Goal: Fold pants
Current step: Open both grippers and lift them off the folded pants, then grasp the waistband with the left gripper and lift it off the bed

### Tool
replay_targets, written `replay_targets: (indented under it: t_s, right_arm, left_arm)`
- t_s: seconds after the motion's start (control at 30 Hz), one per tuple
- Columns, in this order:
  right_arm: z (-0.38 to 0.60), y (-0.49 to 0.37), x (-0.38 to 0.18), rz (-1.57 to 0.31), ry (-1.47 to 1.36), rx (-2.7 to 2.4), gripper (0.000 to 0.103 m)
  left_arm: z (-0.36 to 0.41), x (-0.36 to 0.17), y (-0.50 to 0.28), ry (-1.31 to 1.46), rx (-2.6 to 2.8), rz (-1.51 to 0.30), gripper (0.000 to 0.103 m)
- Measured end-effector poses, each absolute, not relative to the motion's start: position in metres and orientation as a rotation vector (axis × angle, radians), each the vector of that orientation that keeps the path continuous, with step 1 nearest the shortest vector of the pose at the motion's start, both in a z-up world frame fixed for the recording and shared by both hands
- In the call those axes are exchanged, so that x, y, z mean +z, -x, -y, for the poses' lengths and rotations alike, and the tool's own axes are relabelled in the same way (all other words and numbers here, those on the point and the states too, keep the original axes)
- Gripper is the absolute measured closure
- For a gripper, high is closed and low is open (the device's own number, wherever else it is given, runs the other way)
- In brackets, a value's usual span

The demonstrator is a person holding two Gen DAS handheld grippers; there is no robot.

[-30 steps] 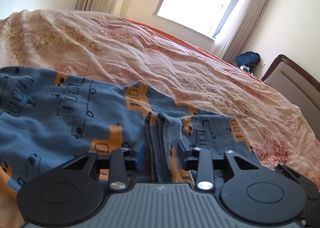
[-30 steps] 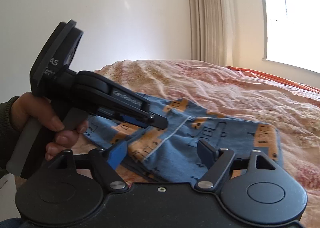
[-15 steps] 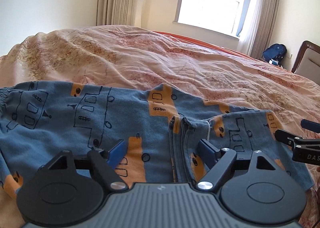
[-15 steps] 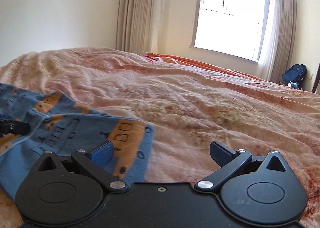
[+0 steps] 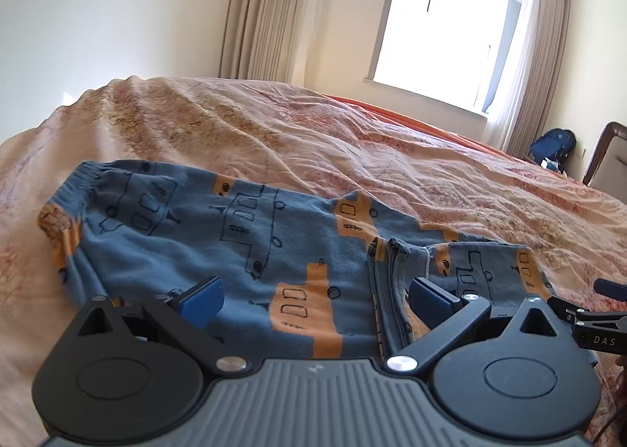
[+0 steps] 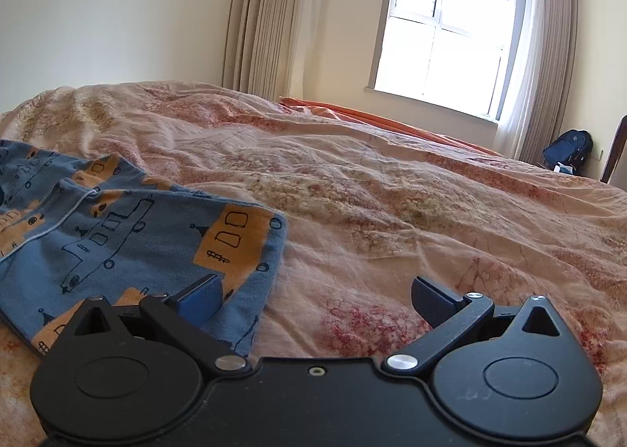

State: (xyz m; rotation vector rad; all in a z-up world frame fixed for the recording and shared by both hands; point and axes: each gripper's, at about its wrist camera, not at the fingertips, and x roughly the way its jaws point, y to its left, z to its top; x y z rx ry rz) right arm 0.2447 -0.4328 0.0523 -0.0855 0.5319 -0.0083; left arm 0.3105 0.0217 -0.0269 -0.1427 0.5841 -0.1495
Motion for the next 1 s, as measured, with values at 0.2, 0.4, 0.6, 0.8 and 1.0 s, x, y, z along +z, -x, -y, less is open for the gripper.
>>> replay_targets:
  t_s: [0.2,0.4,0.6,0.8,1.0]
  right_arm:
    - [0.408,-0.232,0.078,-0.426,0.083,0.098,0.001]
    - [0.369,-0.233,0.09,-0.385,-0.001,0.426,0.001]
    - [0.323,-0.231,0.076,-0.441,-0.01,0.511,0.001]
    - [0.312,-0.229,0.064,-0.457,0.034,0.454,0.001]
    - [0.323,-0.234,0.061,-0.474,-0.021,0.417,0.0]
  left_arm:
    - [-0.077,-0.019,-0.287,0.239,0.03,-0.514,0.001]
    - [-0.142,-0.027,-0.308,0.316,0.146,-0.465,0.001]
    - [-0.171,-0.035,-0.324,0.407,0.112,-0.444,0.008]
    - [-0.175,-0.04,-0.335,0.445,0.116,-0.463,0.068]
    - [-0.165,-0.031,-0.333,0.432,0.127,-0.42,0.084]
